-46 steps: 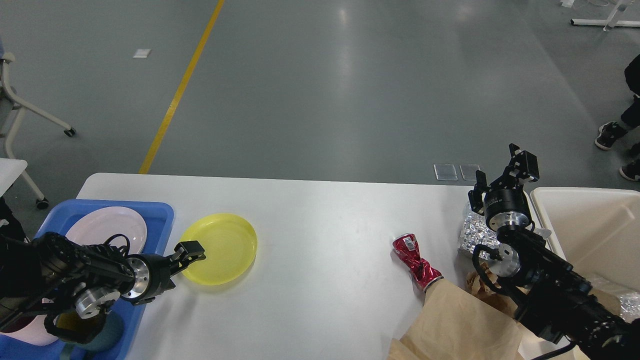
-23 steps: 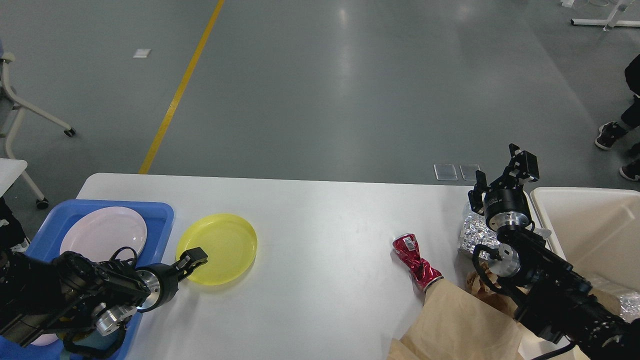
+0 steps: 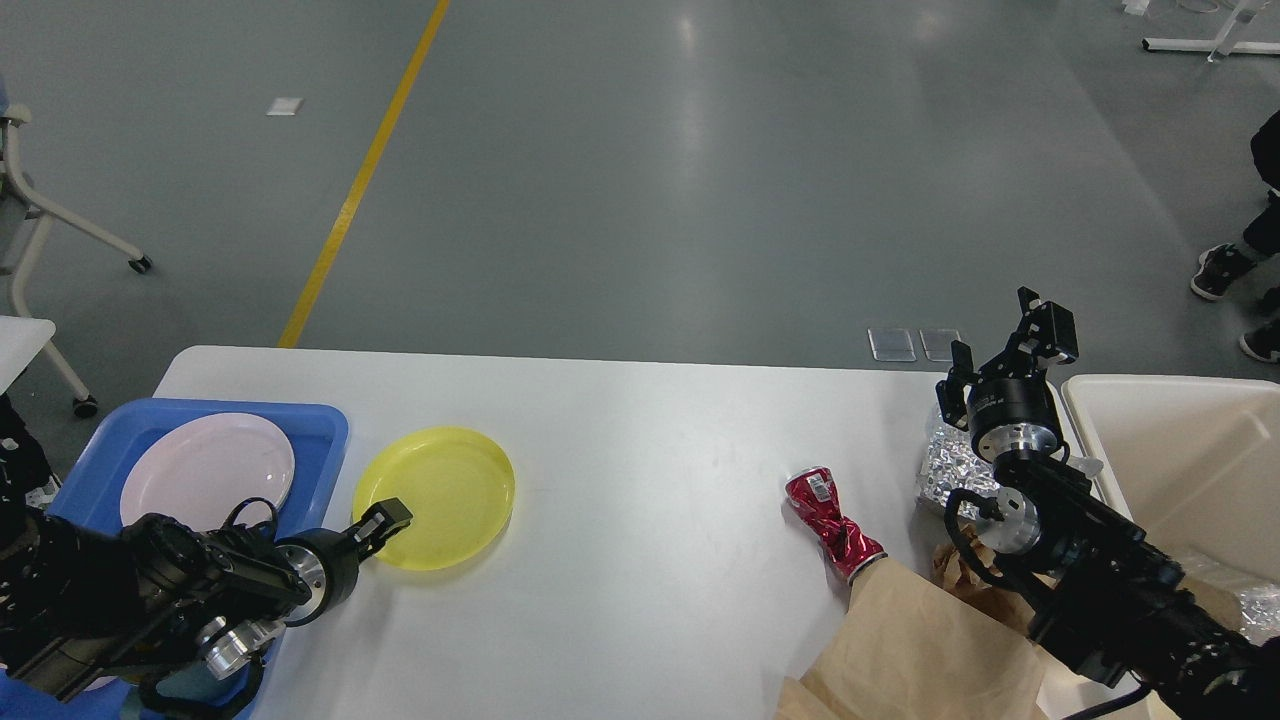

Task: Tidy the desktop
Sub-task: 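Grasp the yellow plate rim with the left gripper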

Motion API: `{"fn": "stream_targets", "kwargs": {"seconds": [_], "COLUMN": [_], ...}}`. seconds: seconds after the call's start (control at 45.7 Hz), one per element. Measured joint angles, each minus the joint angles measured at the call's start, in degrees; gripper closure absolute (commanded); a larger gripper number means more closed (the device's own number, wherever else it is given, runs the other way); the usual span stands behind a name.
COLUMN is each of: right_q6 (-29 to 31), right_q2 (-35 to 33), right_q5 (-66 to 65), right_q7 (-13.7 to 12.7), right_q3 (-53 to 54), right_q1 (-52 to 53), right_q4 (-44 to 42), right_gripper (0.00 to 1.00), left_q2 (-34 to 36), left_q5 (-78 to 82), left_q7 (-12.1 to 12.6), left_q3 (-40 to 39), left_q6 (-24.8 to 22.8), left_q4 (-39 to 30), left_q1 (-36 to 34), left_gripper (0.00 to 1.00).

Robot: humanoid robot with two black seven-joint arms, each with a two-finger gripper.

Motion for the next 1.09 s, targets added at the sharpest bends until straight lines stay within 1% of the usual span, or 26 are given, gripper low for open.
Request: {"fn": "stream_targets", "kwargs": {"seconds": [0.131,0.284,0.525,0.569,0.634,0.809,0.919,1.094], "right_q6": [0.0,0.0,0.0,0.0,0.0,0.0,0.0,0.0], "right_q2": [0.0,0.0,0.0,0.0,0.0,0.0,0.0,0.0], "right_q5": [0.0,0.0,0.0,0.0,0.0,0.0,0.0,0.0], "right_q7": [0.0,0.0,0.0,0.0,0.0,0.0,0.0,0.0], "right_q3": [0.0,0.0,0.0,0.0,0.0,0.0,0.0,0.0], "right_q1": [0.0,0.0,0.0,0.0,0.0,0.0,0.0,0.0], "right_q4": [0.0,0.0,0.0,0.0,0.0,0.0,0.0,0.0], "right_gripper": [0.00,0.00,0.00,0.00,0.00,0.00,0.00,0.00], "left_q2": [-0.5,-0.8,-1.1,-1.3,-1.5,-1.7,-1.8,-1.8], "left_q5": [0.0,0.0,0.0,0.0,0.0,0.0,0.0,0.1], "left_q7": [0.0,0.0,-0.1,-0.1,-0.1,0.1,0.1,0.2], "left_q3": [-0.3,-0.3,-0.3,-0.3,-0.3,-0.3,-0.3,-0.1], "left_q6": [1.1,1.4,1.5,1.5,1.5,1.6,1.7,1.7], "left_q4": [0.9,1.1,1.1,1.1,1.2,1.7,1.9,1.9], "left_q1": [0.7,1.2,1.7,1.7,1.8,2.4,2.5,2.9], "left_gripper": [0.37,0.52,0.59,0.62,0.69,0.71,0.78,0.86]}}
